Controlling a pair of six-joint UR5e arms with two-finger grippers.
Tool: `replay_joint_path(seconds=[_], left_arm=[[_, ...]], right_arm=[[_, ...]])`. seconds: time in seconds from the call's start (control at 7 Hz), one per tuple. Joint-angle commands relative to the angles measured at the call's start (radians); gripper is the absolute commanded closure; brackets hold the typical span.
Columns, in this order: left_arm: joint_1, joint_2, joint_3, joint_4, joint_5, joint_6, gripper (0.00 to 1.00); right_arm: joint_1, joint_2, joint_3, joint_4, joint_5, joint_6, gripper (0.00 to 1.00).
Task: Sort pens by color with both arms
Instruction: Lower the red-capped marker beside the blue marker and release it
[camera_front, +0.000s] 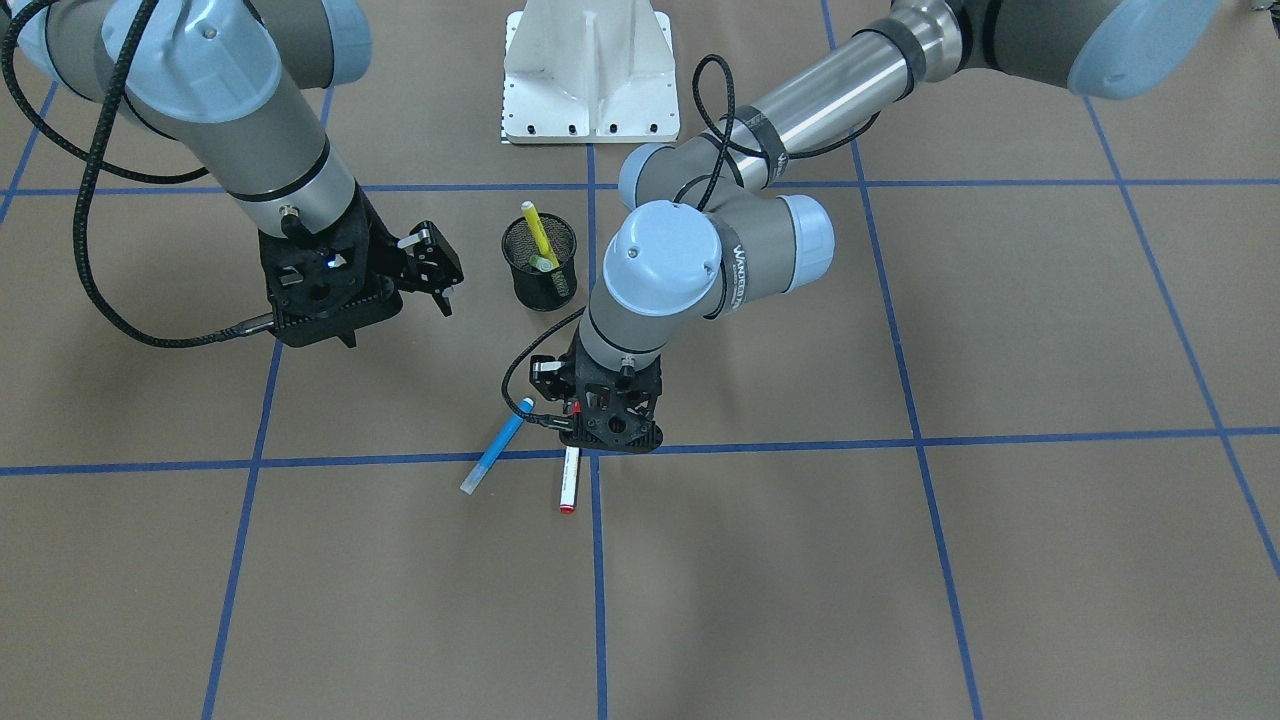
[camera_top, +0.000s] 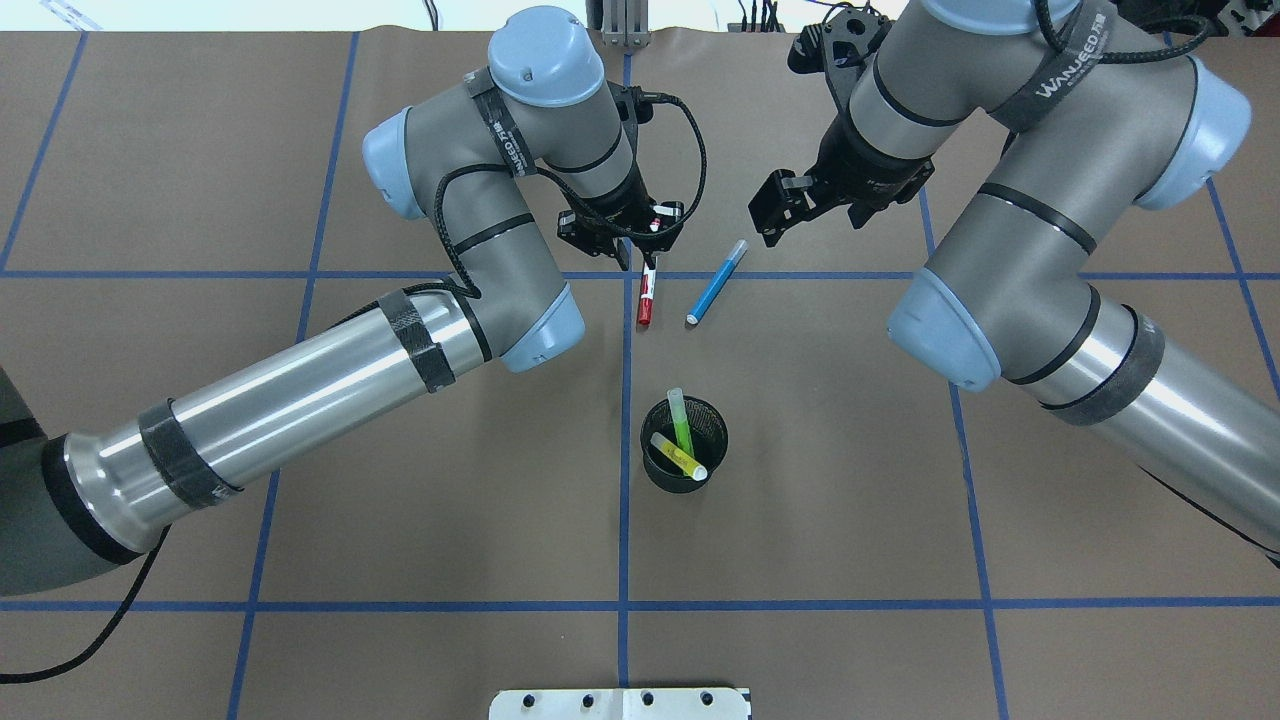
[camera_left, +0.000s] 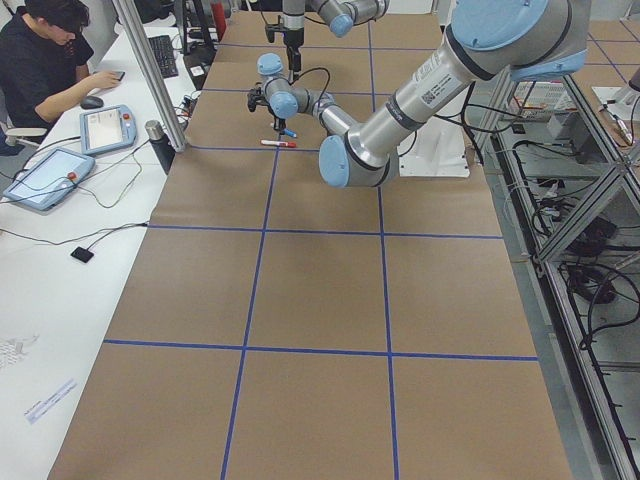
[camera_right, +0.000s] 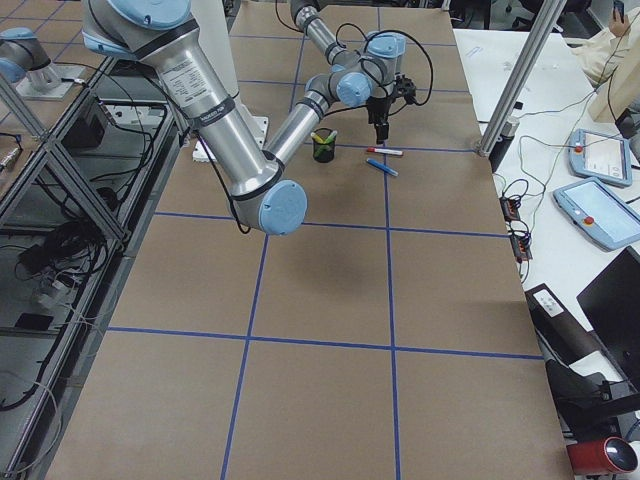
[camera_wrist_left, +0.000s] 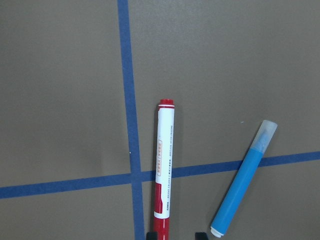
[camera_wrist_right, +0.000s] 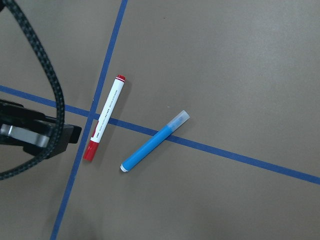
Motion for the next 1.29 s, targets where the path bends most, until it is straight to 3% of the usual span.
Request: replay_joint_path(seconds=[0.0, 0.43, 0.57, 0.86, 1.14], left_arm=[[-0.019, 0.006, -0.039, 0.013, -0.012, 0.002, 0.46], [-0.106, 0.162, -0.242, 0.102, -0.139, 0.045, 0.47], [-0.114, 0.222, -0.357, 0.209, -0.141, 0.115, 0.47], [-0.135, 0.324, -0.558, 0.372, -0.139, 0.179, 0.47], [-0.148, 0.382, -0.622, 0.391, -0.139, 0.180, 0.48]], right_arm=[[-0.002, 0.005, 0.000, 0.000, 0.000, 0.010, 0.01], [-0.057, 0.069, -0.023, -0.003, -0.024, 0.127, 0.02], [-0.111, 0.087, -0.025, 0.000, -0.097, 0.170, 0.03], [-0.181, 0.092, -0.011, 0.005, -0.159, 0.191, 0.07], [-0.241, 0.095, -0.011, 0.064, -0.240, 0.251, 0.11]])
